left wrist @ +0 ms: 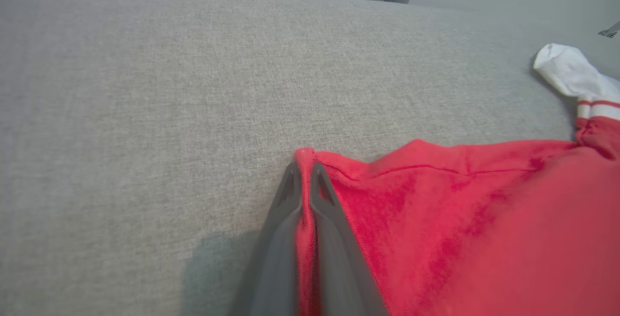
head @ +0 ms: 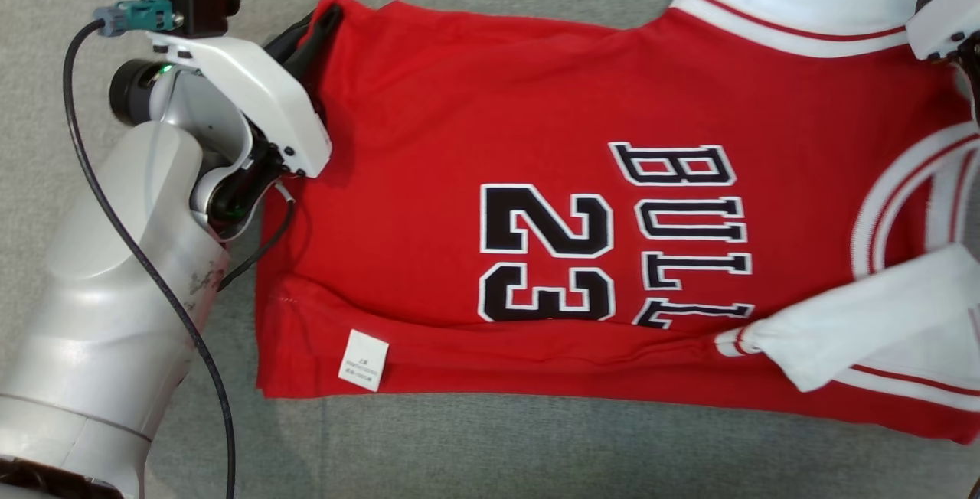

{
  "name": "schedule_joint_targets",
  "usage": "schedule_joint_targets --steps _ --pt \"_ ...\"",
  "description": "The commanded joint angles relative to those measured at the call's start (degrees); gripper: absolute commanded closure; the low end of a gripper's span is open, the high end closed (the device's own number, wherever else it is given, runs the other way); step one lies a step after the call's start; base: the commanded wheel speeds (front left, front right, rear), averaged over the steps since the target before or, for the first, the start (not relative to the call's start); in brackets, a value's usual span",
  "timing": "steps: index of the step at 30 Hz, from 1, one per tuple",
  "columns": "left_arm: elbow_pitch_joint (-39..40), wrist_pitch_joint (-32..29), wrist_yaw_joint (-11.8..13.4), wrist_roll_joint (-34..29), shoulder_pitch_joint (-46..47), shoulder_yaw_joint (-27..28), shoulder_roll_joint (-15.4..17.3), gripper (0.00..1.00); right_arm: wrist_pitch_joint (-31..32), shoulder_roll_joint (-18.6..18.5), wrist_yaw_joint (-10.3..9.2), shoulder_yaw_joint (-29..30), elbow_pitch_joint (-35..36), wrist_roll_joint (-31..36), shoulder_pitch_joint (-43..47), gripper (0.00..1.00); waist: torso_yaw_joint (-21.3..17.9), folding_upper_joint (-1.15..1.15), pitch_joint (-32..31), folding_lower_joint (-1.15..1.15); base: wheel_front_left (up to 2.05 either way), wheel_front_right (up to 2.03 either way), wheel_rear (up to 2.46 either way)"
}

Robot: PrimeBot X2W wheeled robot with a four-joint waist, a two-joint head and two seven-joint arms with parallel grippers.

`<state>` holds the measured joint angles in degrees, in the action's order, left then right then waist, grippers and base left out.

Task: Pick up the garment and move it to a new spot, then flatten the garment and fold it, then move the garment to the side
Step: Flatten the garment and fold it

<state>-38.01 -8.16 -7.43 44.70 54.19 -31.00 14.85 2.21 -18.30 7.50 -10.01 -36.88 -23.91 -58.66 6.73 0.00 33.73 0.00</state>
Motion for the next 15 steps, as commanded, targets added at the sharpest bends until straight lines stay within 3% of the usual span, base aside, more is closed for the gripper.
schedule_joint_targets --steps 1,11,14,15 --pt "-0.43 0.74 -0.02 0.68 1.37 -1.05 -0.15 1.0 0.76 -0.88 -0.01 -1.41 -2.48 0.21 -2.46 0.0 2.01 0.0 1.66 0.0 0.0 0.0 0.0" --pt "-2.27 3.95 0.01 4.01 3.47 -5.51 -0.09 1.0 7.54 -2.41 -0.02 -12.85 -9.89 -3.86 -7.6 0.0 3.16 0.0 2.09 0.0 0.0 0.0 0.0" --pt "-2.72 4.85 0.01 5.28 3.83 -6.52 0.25 1.0 9.61 -3.42 -0.02 -15.43 -10.78 -6.22 -8.3 1.0 3.08 0.0 2.0 0.0 0.0 0.0 0.0" --pt "-2.91 5.22 0.01 5.6 3.97 -6.77 0.45 1.0 9.69 -3.74 -0.02 -16.01 -10.81 -6.91 -8.55 1.0 3.04 0.0 1.93 0.0 0.0 0.0 0.0"
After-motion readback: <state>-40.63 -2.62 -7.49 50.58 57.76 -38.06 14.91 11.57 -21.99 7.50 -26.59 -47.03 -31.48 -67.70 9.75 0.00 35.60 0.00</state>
